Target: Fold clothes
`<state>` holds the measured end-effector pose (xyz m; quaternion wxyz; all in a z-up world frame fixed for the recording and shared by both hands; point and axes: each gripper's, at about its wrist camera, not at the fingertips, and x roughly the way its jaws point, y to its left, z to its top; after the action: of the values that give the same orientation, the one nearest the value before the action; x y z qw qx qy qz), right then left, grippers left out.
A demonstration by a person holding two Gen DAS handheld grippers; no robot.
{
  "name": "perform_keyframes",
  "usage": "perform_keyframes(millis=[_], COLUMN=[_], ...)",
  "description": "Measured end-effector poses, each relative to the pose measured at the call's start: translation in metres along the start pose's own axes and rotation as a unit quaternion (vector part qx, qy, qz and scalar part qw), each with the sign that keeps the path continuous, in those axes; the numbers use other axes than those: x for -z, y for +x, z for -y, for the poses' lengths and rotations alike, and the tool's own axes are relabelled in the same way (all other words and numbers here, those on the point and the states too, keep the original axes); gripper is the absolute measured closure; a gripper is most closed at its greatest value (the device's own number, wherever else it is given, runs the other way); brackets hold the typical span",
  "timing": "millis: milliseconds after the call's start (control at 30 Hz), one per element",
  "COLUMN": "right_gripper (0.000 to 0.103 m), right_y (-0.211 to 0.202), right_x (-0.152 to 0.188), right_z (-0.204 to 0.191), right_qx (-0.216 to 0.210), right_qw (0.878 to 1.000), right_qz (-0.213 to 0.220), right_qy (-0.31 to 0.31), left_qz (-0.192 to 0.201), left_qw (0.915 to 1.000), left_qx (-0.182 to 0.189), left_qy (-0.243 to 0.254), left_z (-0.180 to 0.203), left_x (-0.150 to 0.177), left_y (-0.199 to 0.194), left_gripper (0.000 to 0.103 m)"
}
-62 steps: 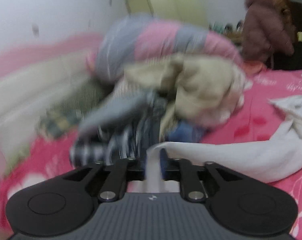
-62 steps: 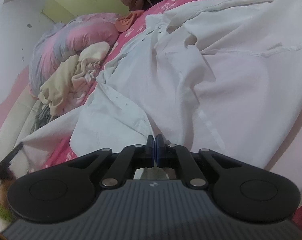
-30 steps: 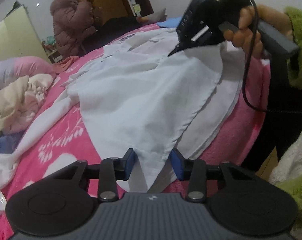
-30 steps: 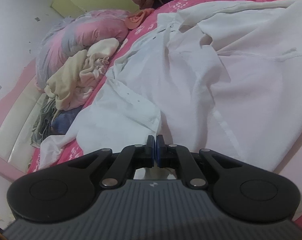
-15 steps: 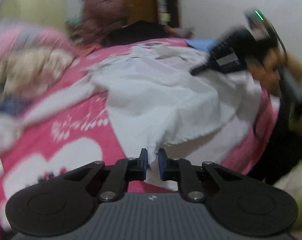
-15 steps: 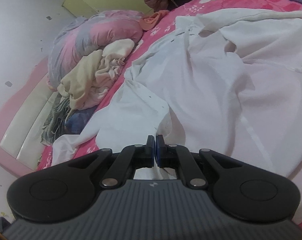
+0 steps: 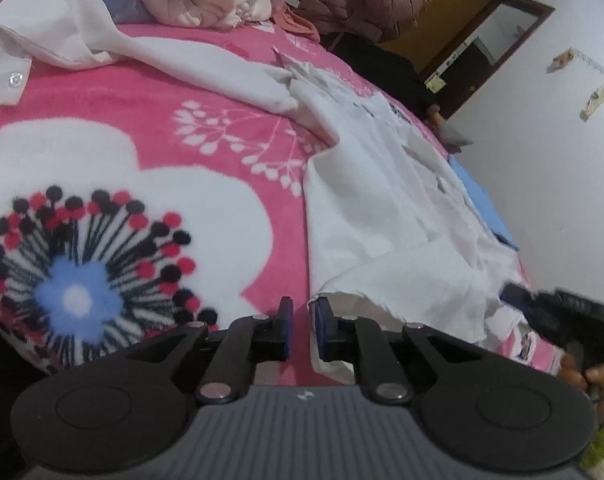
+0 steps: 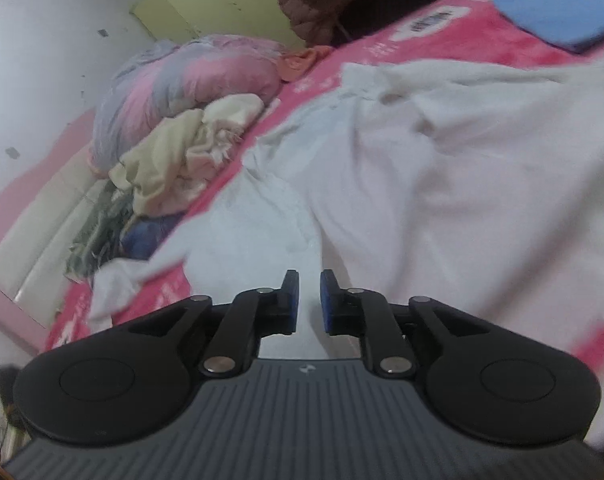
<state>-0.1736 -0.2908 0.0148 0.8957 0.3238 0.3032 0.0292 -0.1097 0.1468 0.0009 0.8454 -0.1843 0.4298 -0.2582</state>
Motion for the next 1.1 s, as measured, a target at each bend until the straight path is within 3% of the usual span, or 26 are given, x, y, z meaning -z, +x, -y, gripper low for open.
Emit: perform_keyframes(millis=[167,267,400,500,567,600,667,833,1100], right_gripper=[0.089,0.089,0.089,0.090,0.095,0.101,0.103,0.103,0.103], right_y=[-0.040,-0.049,-0.048,-0.038,-0.033,-0.032,-0.034,-0.070,-0.107], right_x=[0.030,0.038,0.033,0.026,0.024,0.024,0.025,0.034,0.059], right_z=[0.047,0.072,0.084,0.098,0.105,0.107,0.103,0.078,0.081], right_qx=[0.056,0.065,0.062,0.054,0.045,0.044,0.046,0.060,0.104], right_qw=[0.995,0.988,0.983,0.978,0.974,0.973,0.974,0.981,0.976], right_qz=[0.006,0.017,0.044,0.051,0.055,0.057,0.062,0.065,0.036], right_qy=[0.080,0.139,0.164,0.195,0.213,0.218,0.213,0.170,0.190], left_qz=[-0.012,-0.018,-0.022,-0.019,-0.013,-0.012,-0.009,-0.003,-0.042], left_qw=[0.9991,0.9975,0.9938,0.9908,0.9884,0.9882,0.9891,0.9889,0.9780], left_qx=[-0.008,-0.021,-0.048,-0.074,-0.095,-0.099,-0.099,-0.089,-0.102], left_qy=[0.040,0.066,0.098,0.112,0.118,0.116,0.109,0.119,0.177], left_z=[0.012,0.021,0.032,0.038,0.040,0.040,0.039,0.041,0.056], left_x=[0.010,0.015,0.022,0.027,0.028,0.028,0.026,0.026,0.049], left_y=[0.001,0.002,0.004,0.007,0.010,0.009,0.003,-0.017,-0.017], left_gripper=[0.061,0.058,0.058,0.065,0.084,0.088,0.101,0.101,0.101])
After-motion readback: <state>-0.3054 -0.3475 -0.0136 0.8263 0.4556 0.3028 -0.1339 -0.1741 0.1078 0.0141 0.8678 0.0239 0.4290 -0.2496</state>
